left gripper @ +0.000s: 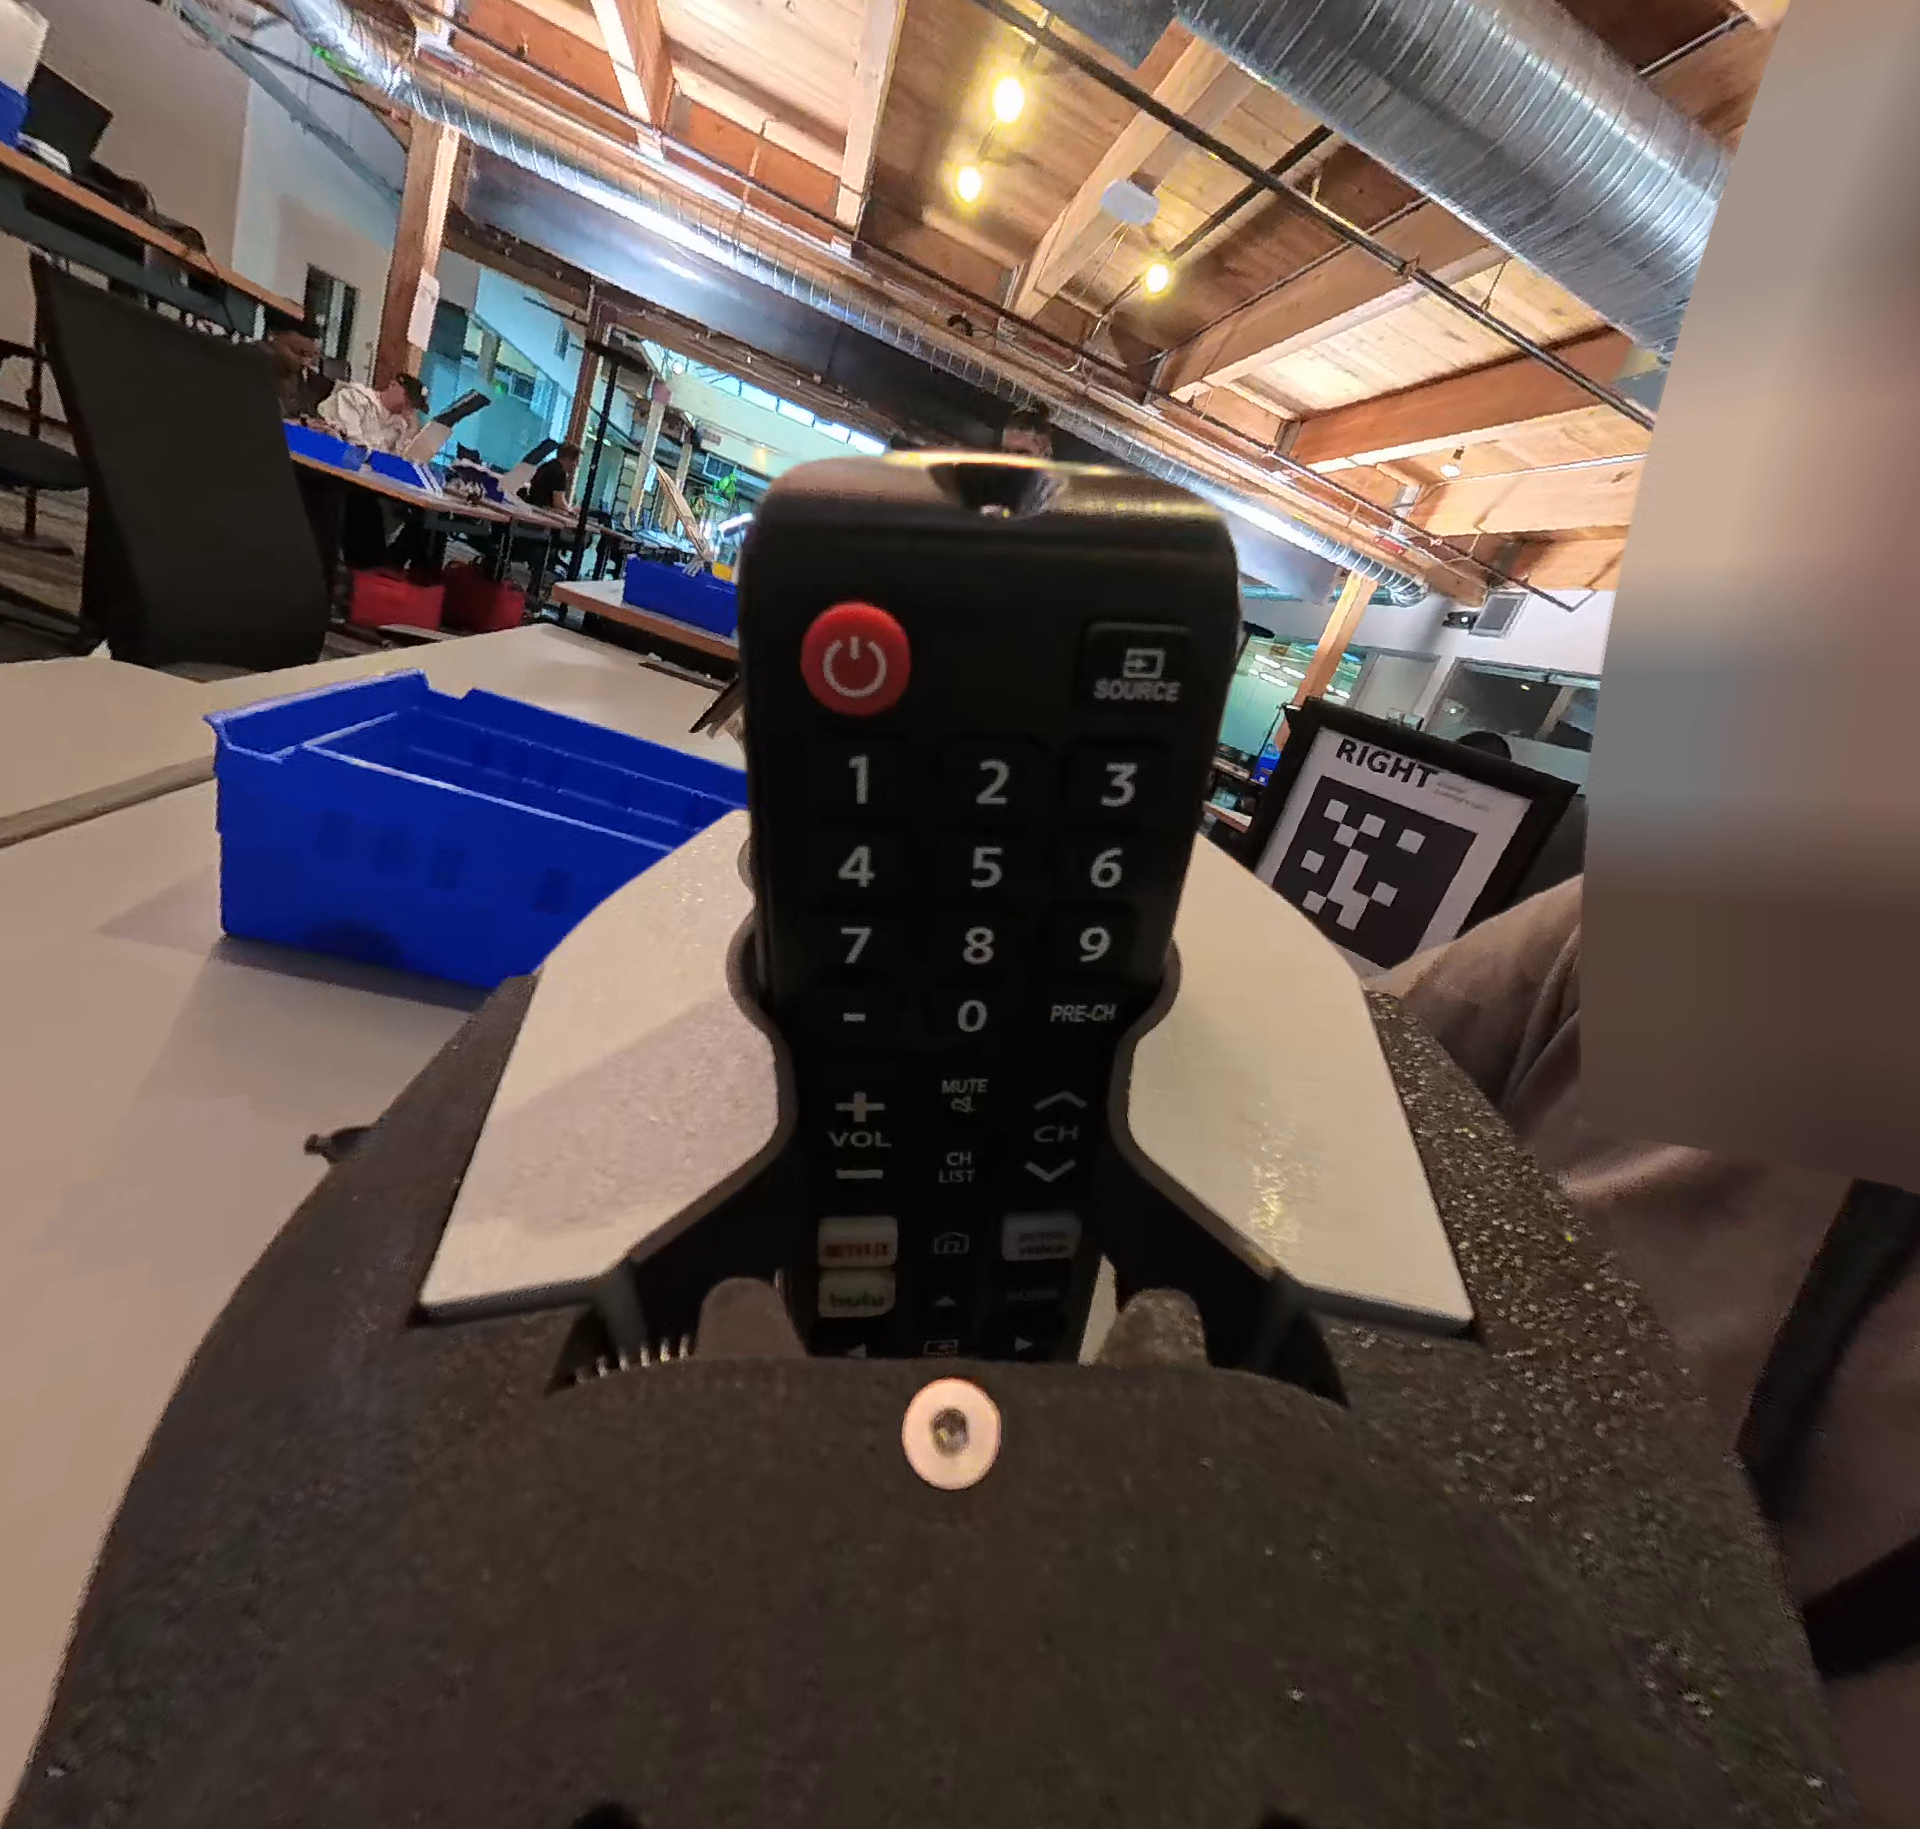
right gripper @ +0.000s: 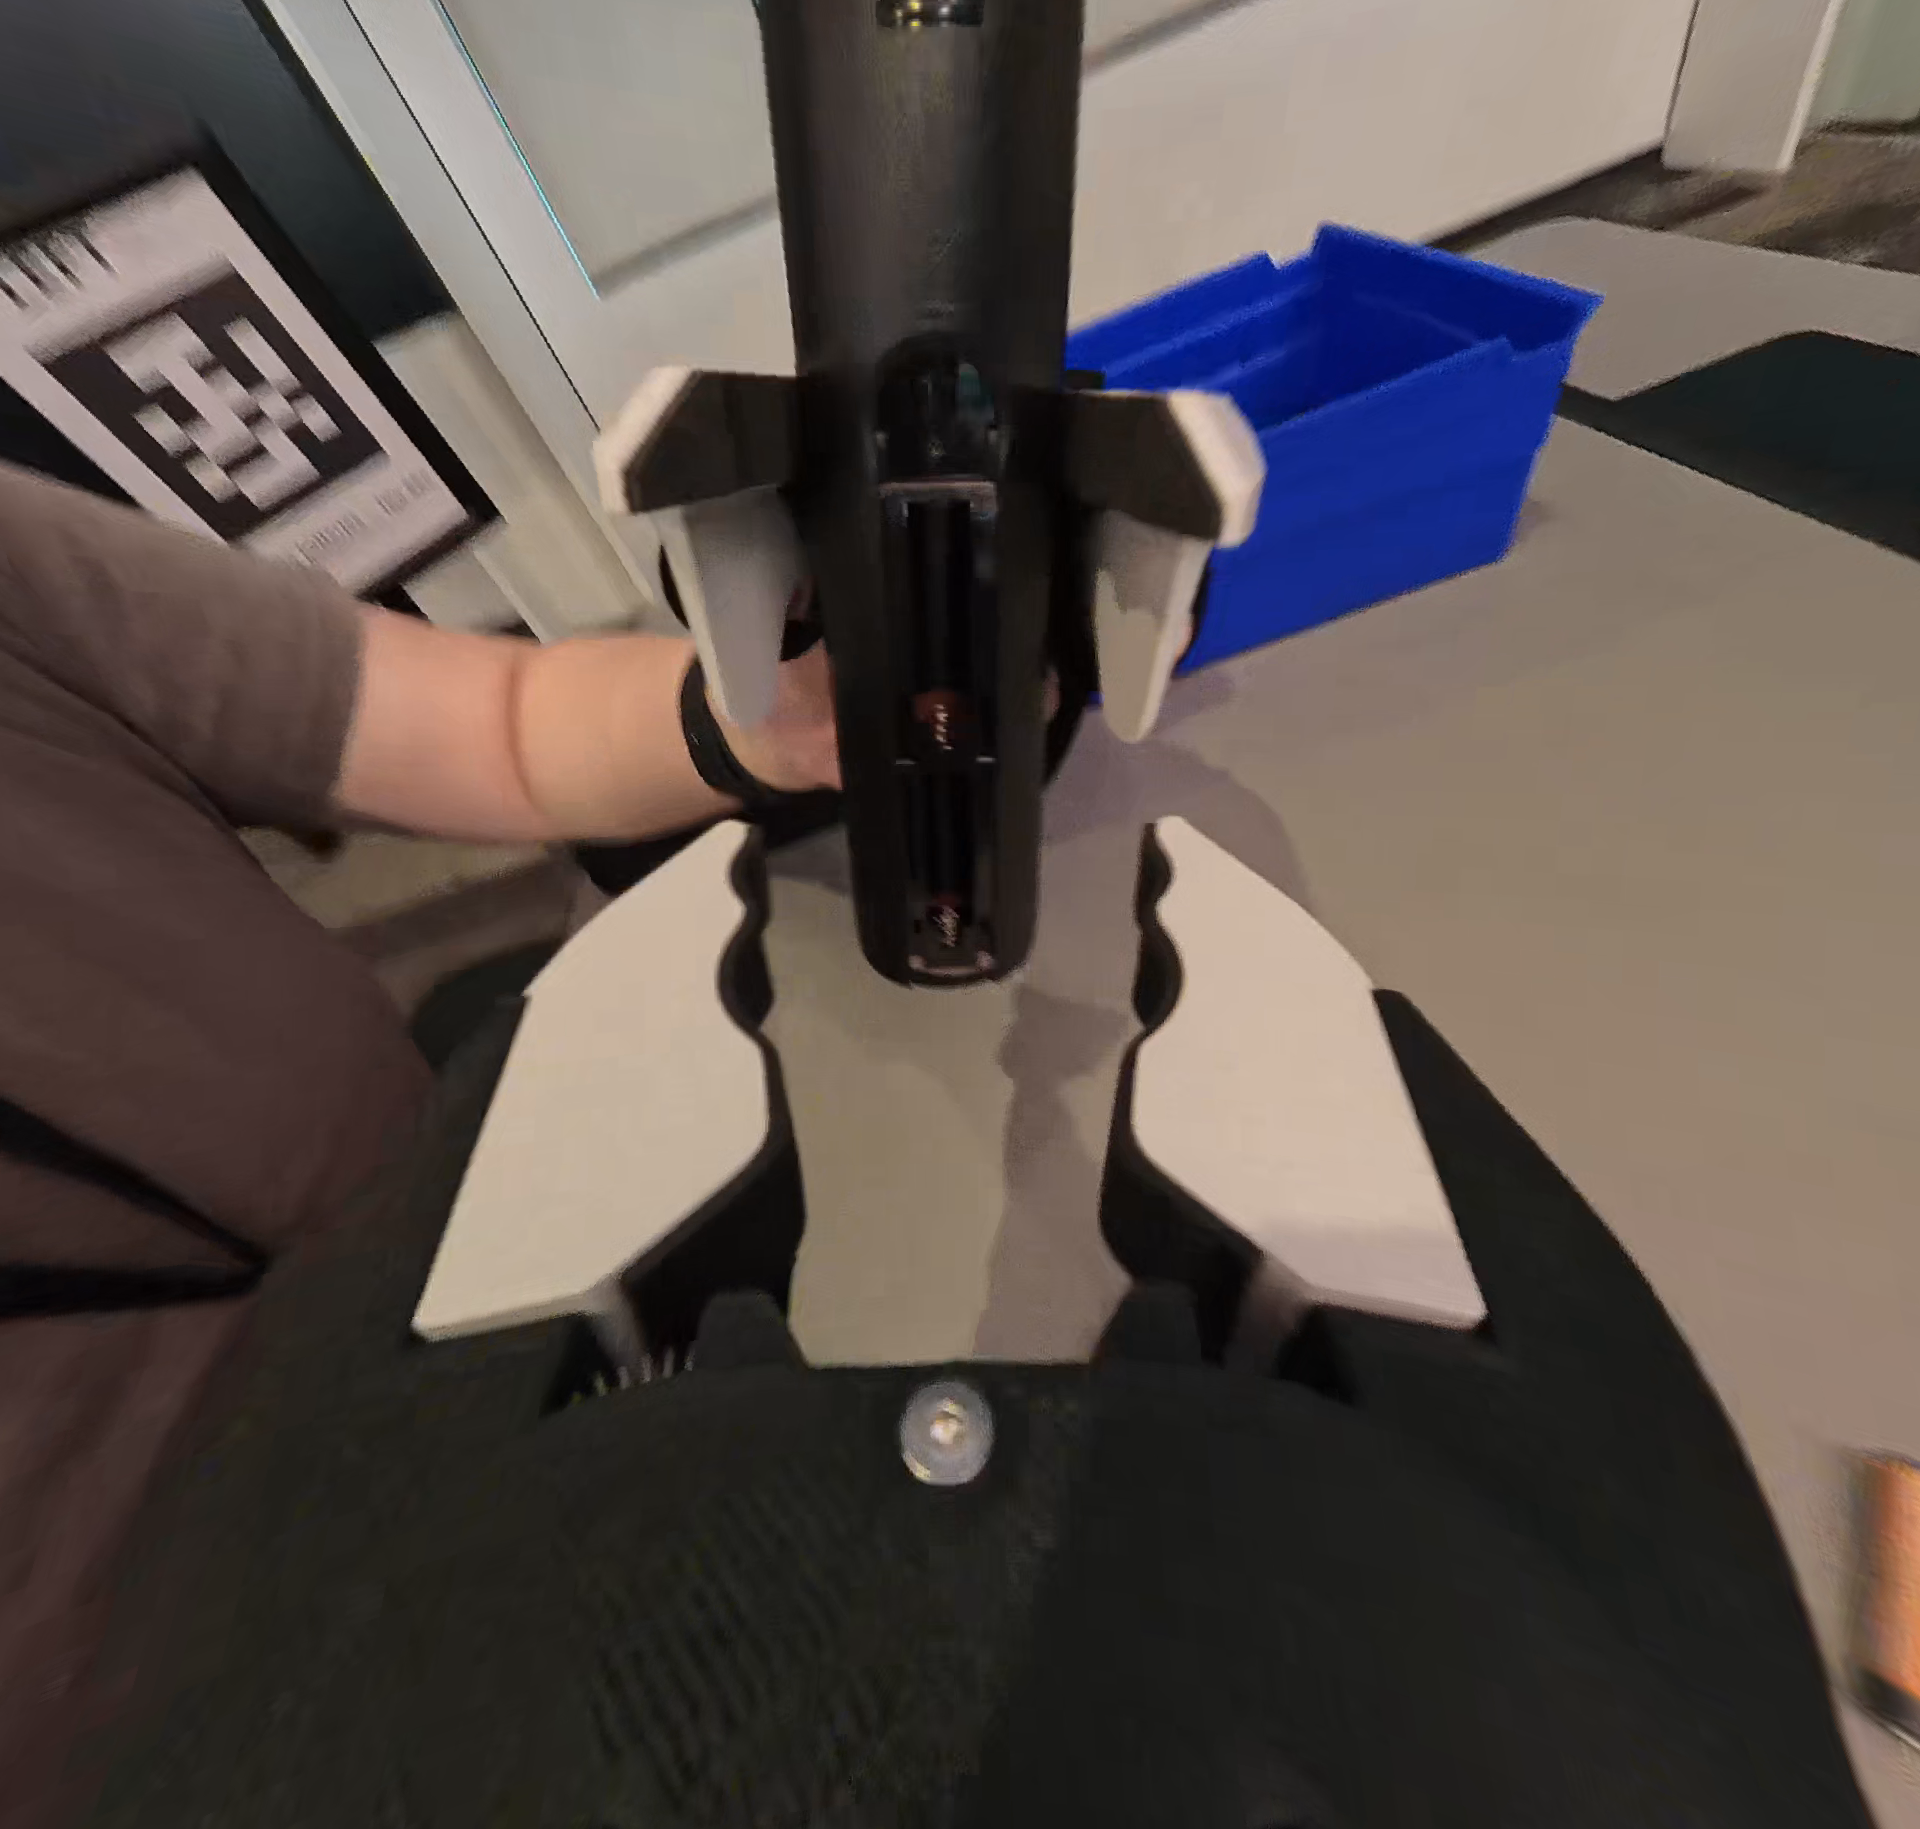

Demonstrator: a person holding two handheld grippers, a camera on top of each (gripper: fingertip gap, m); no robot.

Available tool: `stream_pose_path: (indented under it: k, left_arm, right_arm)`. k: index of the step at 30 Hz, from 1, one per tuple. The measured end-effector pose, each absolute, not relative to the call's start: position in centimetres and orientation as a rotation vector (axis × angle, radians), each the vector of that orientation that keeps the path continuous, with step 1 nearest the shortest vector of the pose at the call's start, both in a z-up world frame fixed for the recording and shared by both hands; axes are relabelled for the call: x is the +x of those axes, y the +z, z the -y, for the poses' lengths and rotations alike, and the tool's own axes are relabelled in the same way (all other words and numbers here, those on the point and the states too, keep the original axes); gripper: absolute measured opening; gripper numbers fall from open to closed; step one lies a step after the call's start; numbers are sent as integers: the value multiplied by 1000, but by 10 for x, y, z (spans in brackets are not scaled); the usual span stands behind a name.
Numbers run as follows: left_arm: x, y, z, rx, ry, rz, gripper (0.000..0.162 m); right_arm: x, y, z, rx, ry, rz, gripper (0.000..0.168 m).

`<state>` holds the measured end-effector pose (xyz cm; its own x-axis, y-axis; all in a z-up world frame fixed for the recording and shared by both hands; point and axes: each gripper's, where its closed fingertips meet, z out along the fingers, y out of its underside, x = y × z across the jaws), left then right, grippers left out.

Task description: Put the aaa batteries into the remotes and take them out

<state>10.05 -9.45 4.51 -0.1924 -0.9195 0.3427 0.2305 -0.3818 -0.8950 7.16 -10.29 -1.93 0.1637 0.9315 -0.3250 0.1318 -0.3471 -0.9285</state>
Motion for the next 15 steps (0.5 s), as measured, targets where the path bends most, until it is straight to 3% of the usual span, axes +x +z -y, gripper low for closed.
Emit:
stream_pose_path:
  k: [2, 5, 7, 8, 9, 15]
  left_arm:
    - [101, 47, 96, -1184, -1703, -913, 66]
    - [103, 48, 99, -1170, -1657, -933, 66]
    - [104, 51, 103, -1146, -1659, -947, 66]
    - [104, 50, 103, -1149, -1642, -955, 66]
    - [105, 49, 104, -1155, -1637, -977, 66]
    - [104, 22, 89, -1291, -1356, -1136, 64]
  right_arm:
    - [57, -21, 107, -1616, 1332, 966, 84]
    - [43, -37, 104, -1663, 1219, 952, 89]
    - [37, -50, 104, -1695, 1123, 1020, 81]
    - [35, -52, 109, -1678, 1114, 1067, 57]
    - [37, -52, 109, -1671, 1086, 1082, 51]
    - [74, -54, 100, -1768, 904, 1133, 50]
